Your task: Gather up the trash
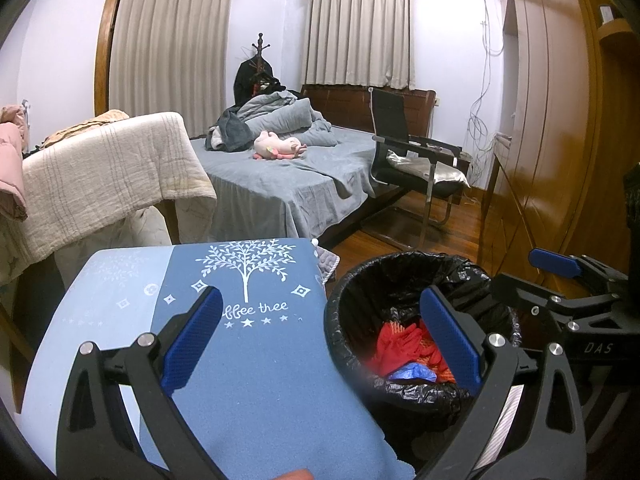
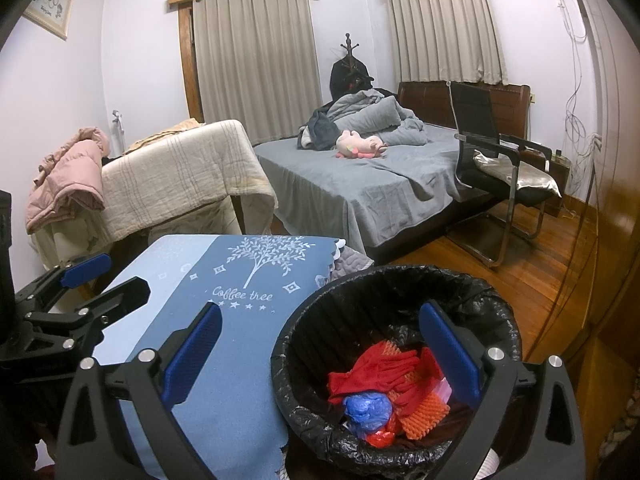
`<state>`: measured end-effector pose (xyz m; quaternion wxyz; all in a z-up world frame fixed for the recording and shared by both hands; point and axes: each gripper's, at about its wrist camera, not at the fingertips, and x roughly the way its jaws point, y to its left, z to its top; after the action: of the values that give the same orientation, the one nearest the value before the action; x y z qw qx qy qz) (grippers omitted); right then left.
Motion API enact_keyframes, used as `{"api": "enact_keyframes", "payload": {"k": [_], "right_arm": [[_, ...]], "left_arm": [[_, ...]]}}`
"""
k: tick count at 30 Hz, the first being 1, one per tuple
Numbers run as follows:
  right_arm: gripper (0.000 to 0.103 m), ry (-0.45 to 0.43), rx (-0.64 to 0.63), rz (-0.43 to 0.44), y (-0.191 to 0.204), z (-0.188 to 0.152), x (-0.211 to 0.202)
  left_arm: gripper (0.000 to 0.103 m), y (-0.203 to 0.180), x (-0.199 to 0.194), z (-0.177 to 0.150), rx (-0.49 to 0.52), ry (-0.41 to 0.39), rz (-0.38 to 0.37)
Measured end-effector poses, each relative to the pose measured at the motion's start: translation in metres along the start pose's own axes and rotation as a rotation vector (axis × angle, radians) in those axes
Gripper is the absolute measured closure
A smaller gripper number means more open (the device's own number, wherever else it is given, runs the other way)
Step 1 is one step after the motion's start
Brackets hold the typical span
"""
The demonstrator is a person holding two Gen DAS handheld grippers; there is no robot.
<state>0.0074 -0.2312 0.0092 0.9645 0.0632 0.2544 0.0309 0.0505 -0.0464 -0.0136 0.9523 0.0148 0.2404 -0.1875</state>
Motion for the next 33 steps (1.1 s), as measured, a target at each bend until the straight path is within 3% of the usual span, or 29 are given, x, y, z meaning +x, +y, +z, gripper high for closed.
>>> {"api": "enact_keyframes", "payload": {"k": [33], "right_arm": [[0.006, 0.006, 0.002, 0.002, 0.0038, -0.0007, -0.0001]], "left_arm": [[0.007, 0.0072, 0.0006, -0.0079, -0.004, 0.011, 0.003]]}}
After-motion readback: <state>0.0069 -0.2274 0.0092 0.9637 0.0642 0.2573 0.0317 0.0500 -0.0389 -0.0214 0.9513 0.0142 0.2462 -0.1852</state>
